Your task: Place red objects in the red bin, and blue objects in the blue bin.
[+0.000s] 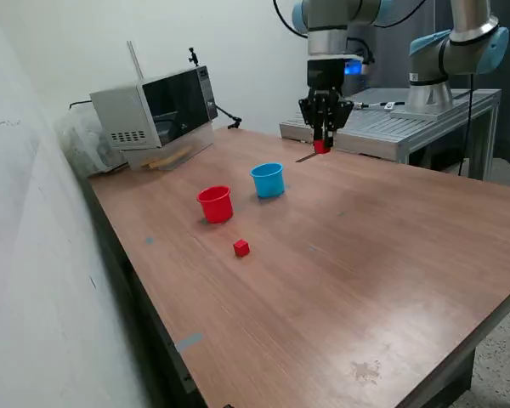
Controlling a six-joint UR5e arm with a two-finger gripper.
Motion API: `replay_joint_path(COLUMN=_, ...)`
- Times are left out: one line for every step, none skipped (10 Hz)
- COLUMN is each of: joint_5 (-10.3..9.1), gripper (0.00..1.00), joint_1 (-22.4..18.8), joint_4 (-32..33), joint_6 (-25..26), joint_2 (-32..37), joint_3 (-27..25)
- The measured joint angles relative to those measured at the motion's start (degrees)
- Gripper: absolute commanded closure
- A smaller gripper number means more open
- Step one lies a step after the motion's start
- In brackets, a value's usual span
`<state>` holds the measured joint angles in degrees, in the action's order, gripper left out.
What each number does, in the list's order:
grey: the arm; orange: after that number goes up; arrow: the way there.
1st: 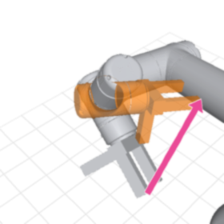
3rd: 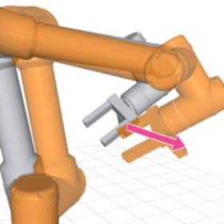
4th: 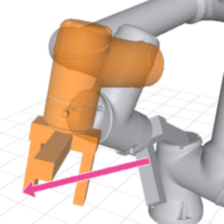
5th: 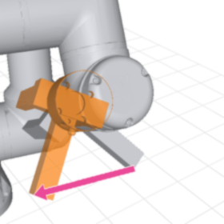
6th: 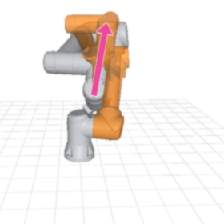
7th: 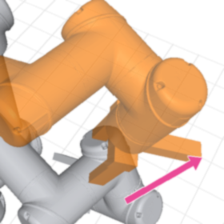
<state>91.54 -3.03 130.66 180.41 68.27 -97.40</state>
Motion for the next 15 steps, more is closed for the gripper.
replay_joint_path(joint_5=0.07, gripper=1.0, joint_1=1.3, joint_4=-0.5, joint_6=-0.3, joint_2=-0.4, joint_3=2.1)
replay_joint_path(joint_5=0.15, gripper=1.0, joint_1=3.4, joint_4=-0.7, joint_6=-0.5, joint_2=-2.0, joint_3=4.7)
replay_joint_path(joint_5=0.22, gripper=1.0, joint_1=5.9, joint_4=-0.9, joint_6=-0.6, joint_2=-4.3, joint_3=7.7)
replay_joint_path(joint_5=0.26, gripper=1.0, joint_1=8.3, joint_4=-0.9, joint_6=-0.6, joint_2=-6.9, joint_3=10.5)
replay_joint_path(joint_5=0.28, gripper=1.0, joint_1=10.5, joint_4=-1.0, joint_6=-0.7, joint_2=-9.4, joint_3=13.2)
replay_joint_path(joint_5=0.29, gripper=1.0, joint_1=12.2, joint_4=-1.0, joint_6=-0.7, joint_2=-11.8, joint_3=15.8)
replay_joint_path(joint_5=0.32, gripper=1.0, joint_1=13.5, joint_4=-1.0, joint_6=-0.7, joint_2=-14.0, joint_3=17.9)
replay_joint_path(joint_5=0.35, gripper=1.0, joint_1=14.3, joint_4=-0.9, joint_6=-0.7, joint_2=-15.9, joint_3=19.6)
replay_joint_path(joint_5=0.37, gripper=1.0, joint_1=14.8, joint_4=-0.9, joint_6=-0.7, joint_2=-17.7, joint_3=20.9)
replay_joint_path(joint_5=0.41, gripper=1.0, joint_1=15.1, joint_4=-0.7, joint_6=-0.7, joint_2=-19.1, joint_3=21.9)
replay_joint_path(joint_5=0.44, gripper=1.0, joint_1=15.4, joint_4=-0.6, joint_6=-0.7, joint_2=-20.3, joint_3=22.8)
replay_joint_path(joint_5=0.46, gripper=1.0, joint_1=15.8, joint_4=-0.5, joint_6=-0.7, joint_2=-21.2, joint_3=23.6)
replay_joint_path(joint_5=0.47, gripper=1.0, joint_1=16.3, joint_4=-0.4, joint_6=-0.7, joint_2=-21.8, joint_3=24.2)
replay_joint_path(joint_5=0.47, gripper=1.0, joint_1=16.8, joint_4=-0.2, joint_6=-0.7, joint_2=-22.2, joint_3=24.6)
replay_joint_path(joint_5=0.48, gripper=0.0, joint_1=17.1, joint_4=0.0, joint_6=-0.7, joint_2=-22.4, joint_3=24.6)
